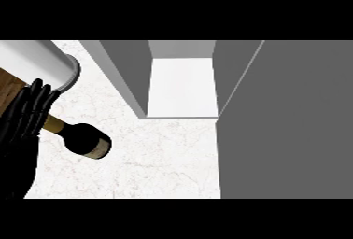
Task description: Pick up the wine, place it into the cabinet and close the cabinet
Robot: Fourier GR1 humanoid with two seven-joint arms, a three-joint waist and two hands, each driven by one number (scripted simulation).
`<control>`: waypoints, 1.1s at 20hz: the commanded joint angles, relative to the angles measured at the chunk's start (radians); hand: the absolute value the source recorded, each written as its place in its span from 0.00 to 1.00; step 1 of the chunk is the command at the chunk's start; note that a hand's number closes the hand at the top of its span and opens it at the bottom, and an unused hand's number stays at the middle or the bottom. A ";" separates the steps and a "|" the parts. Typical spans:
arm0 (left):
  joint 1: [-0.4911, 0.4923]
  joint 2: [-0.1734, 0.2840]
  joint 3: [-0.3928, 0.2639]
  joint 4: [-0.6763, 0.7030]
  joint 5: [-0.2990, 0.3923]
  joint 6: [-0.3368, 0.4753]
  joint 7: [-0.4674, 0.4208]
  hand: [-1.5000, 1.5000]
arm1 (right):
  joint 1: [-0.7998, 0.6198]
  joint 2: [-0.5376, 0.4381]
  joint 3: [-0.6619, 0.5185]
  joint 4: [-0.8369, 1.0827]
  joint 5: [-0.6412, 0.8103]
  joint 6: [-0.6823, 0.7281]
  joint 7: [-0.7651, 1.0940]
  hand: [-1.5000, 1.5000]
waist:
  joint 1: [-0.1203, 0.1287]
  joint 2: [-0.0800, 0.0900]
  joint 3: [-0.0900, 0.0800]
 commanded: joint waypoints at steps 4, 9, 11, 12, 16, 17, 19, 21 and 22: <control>0.041 -0.023 -0.069 -0.026 0.002 -0.046 0.006 0.00 | 0.119 0.021 0.065 -0.085 -0.027 0.074 -0.044 0.00 | 0.004 -0.045 -0.001; 0.064 -0.133 -0.119 0.010 0.232 -0.063 0.117 0.00 | 0.185 -0.047 0.162 -0.150 -0.155 0.222 0.084 0.00 | -0.002 -0.047 -0.002; 0.068 -0.120 -0.137 -0.109 0.248 -0.034 0.250 0.00 | 0.152 -0.058 0.142 -0.176 -0.189 0.214 0.146 0.00 | 0.010 -0.047 -0.001; 0.088 -0.135 -0.160 -0.068 0.223 -0.024 0.197 0.00 | 0.221 -0.082 0.114 -0.232 -0.233 0.251 0.136 0.00 | 0.001 -0.047 -0.001; 0.080 -0.129 -0.214 -0.280 0.200 0.067 0.412 0.00 | 0.158 -0.054 0.149 -0.258 -0.197 0.196 0.226 0.00 | 0.011 -0.046 -0.001; -0.038 -0.137 -0.238 -0.146 0.143 0.140 0.360 0.00 | 0.253 -0.093 0.112 -0.344 -0.280 0.248 0.251 0.00 | -0.004 -0.045 -0.001; -0.055 -0.137 -0.263 -0.176 0.131 0.138 0.398 0.00 | 0.093 -0.063 0.153 -0.332 -0.226 0.165 0.357 0.00 | 0.007 -0.043 -0.002; -0.076 -0.137 -0.270 -0.210 0.129 0.178 0.453 0.00 | 0.048 -0.080 0.135 -0.405 -0.249 0.129 0.461 0.00 | 0.007 -0.044 -0.002; 0.032 -0.122 -0.227 -0.285 0.174 0.110 0.428 0.00 | 0.113 -0.100 0.061 -0.410 -0.332 0.186 0.415 0.00 | 0.008 -0.045 -0.002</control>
